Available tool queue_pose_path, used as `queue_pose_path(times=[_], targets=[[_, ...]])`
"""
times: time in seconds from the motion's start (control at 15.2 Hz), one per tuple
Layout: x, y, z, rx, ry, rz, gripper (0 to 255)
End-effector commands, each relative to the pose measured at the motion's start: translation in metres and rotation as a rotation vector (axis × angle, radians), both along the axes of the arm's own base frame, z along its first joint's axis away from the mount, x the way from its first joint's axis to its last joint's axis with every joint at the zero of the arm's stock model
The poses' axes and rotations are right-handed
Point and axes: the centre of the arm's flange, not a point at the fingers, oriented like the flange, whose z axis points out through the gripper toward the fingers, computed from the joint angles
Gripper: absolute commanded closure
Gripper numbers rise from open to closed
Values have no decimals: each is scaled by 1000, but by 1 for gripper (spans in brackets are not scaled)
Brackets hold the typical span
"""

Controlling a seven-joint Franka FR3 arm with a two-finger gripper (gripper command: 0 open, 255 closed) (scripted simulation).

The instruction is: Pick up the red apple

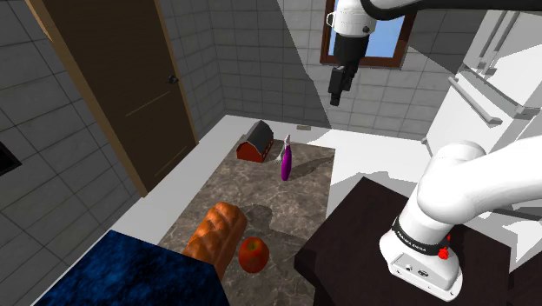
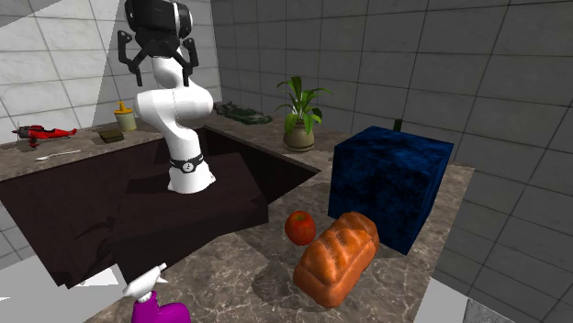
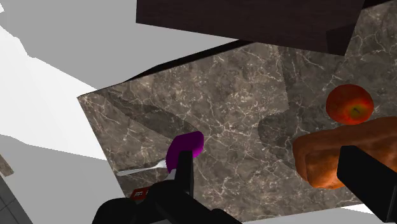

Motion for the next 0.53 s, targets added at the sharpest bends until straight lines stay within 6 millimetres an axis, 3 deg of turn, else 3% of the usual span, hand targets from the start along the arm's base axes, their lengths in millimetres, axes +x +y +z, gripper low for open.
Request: queue_pose_path(times=[0.0,0.46], targets=[[0,0,0,0,0,0,0],[1,51,-74,29,-23,-14,0]])
